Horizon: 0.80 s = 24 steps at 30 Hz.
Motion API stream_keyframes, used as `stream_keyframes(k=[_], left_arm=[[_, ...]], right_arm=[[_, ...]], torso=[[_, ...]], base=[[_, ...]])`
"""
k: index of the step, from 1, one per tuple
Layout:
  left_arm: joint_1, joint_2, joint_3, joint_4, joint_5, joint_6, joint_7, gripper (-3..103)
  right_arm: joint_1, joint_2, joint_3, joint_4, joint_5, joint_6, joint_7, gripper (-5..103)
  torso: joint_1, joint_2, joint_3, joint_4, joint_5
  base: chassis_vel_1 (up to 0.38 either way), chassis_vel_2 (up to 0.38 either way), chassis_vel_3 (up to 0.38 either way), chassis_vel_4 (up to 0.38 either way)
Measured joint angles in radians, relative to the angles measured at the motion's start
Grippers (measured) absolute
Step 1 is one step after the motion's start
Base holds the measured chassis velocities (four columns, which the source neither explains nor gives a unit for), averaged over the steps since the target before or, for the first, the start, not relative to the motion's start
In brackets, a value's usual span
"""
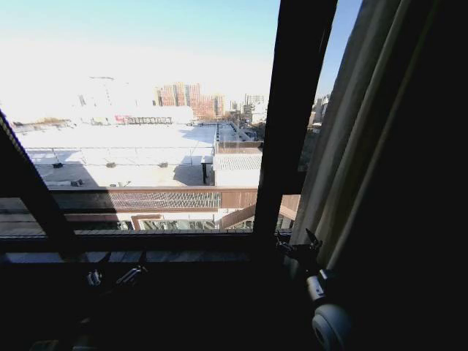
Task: Open the curtains by pulling them apart, changing their state from closed to fully open.
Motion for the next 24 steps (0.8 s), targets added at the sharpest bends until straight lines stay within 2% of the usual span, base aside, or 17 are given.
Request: stream_keyframes(k=[24], left_arm=[[0.022,-0.019,0.000,-0.001,0.010,-0.007,0.003,100]], right_arm=[[-0.008,0.001,0.001,-0.001,-0.017,0.005,-0.021,100]], torso=[[0.000,0.000,0.000,0.0000,0.0003]], base=[[0.365,0.355,-0.354,-0.362]])
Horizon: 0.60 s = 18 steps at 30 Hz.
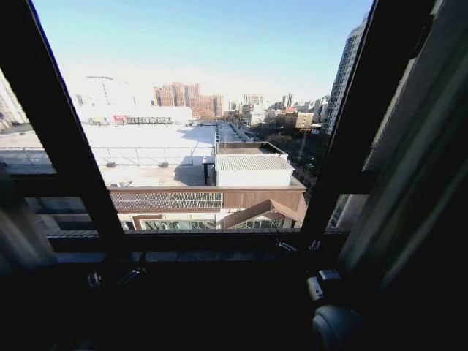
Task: Open the curtains by pulling them apart, changing their state from closed to fully open.
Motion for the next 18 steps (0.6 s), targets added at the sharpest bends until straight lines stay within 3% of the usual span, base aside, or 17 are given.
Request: stream_keyframes(k=[18], left_arm=[[-0.010,0.000,0.014,0.000,0.019,0.000,0.019,100]], right_arm=[[-0.018,0.004,0.015,-0.007,-0.018,0.022,-0.019,100]], torso=[[0.000,0.000,0.000,0.0000,0.0000]], base=[[0.345,0.350,-0.353,-0.362]])
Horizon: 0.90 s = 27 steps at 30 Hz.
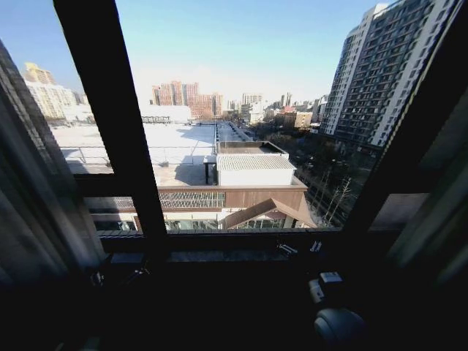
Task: Open the curtains by pulling them apart, changing their state from closed to fully open.
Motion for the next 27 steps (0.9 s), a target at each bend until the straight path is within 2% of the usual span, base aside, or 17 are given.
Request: stream_keyframes(k=[27], left_arm=[[-0.011,-0.002,-0.007,0.008,-0.004,-0.001,0.011,100]], right_arm=[[0.021,0.002,-0.011,-0.023,-0.001,0.008,-0.001,100]], torso=[[0.000,0.000,0.000,0.0000,0.0000]], base=[[0.356,0.352,-0.355,-0.358]])
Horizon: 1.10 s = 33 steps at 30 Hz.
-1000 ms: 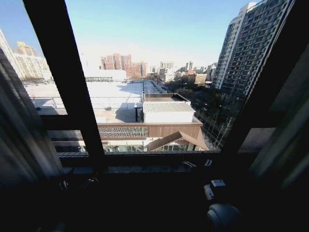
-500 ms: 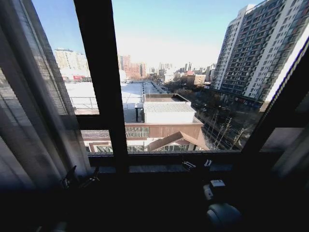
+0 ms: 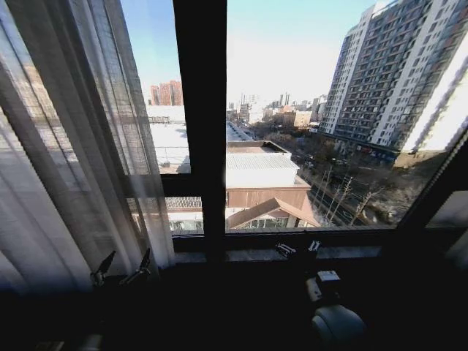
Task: Open the curtains by pulling them apart, changing their state from closed to fully open.
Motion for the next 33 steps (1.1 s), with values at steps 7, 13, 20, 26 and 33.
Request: stream_keyframes(k=[7,13,20,26,33], left_arm=[[-0.007,0.003,0.000,0.010,0.003,0.001,-0.001,100],[-0.055,0.053,0.001,0.047,0.019,0.022,-0.033,100],[-0.184,0.150,0.065,0.119,0.015,0.085,-0.109,100],[-0.309,0.218,0.141,0.246,0.000,0.117,-0.155,100],[-0.465,0.282,0.260,0.398,-0.017,0.148,-0.227,100]], right_arm=[[-0.001,-0.001,0.001,-0.012,0.018,0.035,-0.010,100],[0.001,0.003,0.009,-0.024,0.018,0.043,-0.010,100],[0.014,-0.002,0.013,-0.039,0.018,0.046,-0.007,100],[0.038,-0.020,0.008,-0.058,0.017,0.046,-0.001,100],[0.078,-0.029,0.002,-0.092,0.015,0.046,0.004,100]], torso=[[0.000,0.000,0.000,0.0002,-0.0003],[0.000,0.000,0.000,0.0003,-0.0009],[0.000,0.000,0.000,-0.0004,0.0008],[0.000,0.000,0.000,0.0000,-0.0001],[0.000,0.000,0.000,0.0002,-0.0004]], base=[[0.315,0.320,-0.308,-0.316],[0.175,0.128,-0.153,-0.164],[-0.005,-0.023,0.007,0.018],[-0.008,-0.011,0.010,0.007],[0.000,0.000,0.000,0.000]])
